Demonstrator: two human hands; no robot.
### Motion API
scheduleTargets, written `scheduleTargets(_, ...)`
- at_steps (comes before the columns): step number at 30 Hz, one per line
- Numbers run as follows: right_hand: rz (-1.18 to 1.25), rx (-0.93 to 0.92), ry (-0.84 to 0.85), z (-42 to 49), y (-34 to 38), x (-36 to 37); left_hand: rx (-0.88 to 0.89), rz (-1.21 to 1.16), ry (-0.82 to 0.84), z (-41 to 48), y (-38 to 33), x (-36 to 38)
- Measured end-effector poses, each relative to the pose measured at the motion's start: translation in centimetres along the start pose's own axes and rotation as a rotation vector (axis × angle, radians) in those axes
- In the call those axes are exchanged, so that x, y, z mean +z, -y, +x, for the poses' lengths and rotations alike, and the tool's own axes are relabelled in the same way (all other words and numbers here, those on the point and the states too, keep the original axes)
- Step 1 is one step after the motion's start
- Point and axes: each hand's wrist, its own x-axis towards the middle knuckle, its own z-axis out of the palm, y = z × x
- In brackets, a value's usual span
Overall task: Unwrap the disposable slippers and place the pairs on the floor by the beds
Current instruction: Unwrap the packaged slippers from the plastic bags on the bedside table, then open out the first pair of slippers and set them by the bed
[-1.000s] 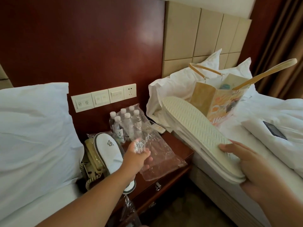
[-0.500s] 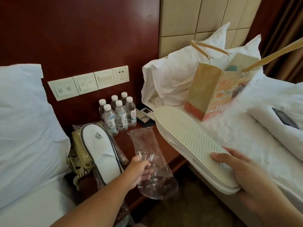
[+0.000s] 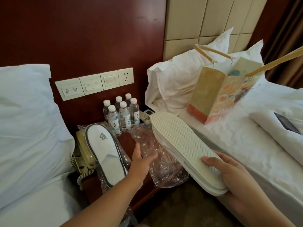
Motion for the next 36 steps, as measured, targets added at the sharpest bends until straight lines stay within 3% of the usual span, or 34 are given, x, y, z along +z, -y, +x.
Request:
scheduleTargets(5,0.001,-0.013,0.028,-1.3,0.3,3.8,-0.040,-0.296,0.278,-6.7,-4.4,1.1)
scheduleTargets(9,-0.047,-0.052,0.097,-3.1,0.5,6.5,-0.037,-0.493,0.316,-10.2,-7.1,0.1)
scheduleTargets(12,-0.170,-0.084,0.127,-4.7,0.4,7.8,0.061,-0.447,0.309,-11.8,-8.6,-1.4)
scheduleTargets(14,-0.318,-0.137,0.094,-5.8,0.2,8.5,0.094,-0.395,0.290,-12.7,-9.3,-2.1)
scheduleTargets(17,-0.755,-0.409,-0.029,-7.6,0.2,9.2,0.118,-0.332,0.285,-14.4,-9.7,-2.9)
scheduleTargets(19,-0.986,-0.542,0.024,-8.9,0.0,9.8,0.139,-0.279,0.280,-15.5,-9.7,-3.2)
scheduleTargets(23,-1.230,-0.499,0.082,-10.7,-0.4,11.0,0.187,-0.166,0.216,-17.1,-9.4,-3.7)
scheduleTargets(29,-0.853,-0.360,0.042,-12.5,0.0,10.7,0.211,0.031,0.165,-19.2,-8.9,-5.6)
scheduleTargets(36,-0.574,-0.331,-0.127,-14.3,1.0,10.7,0.334,0.000,0.182,-21.4,-10.7,-6.6)
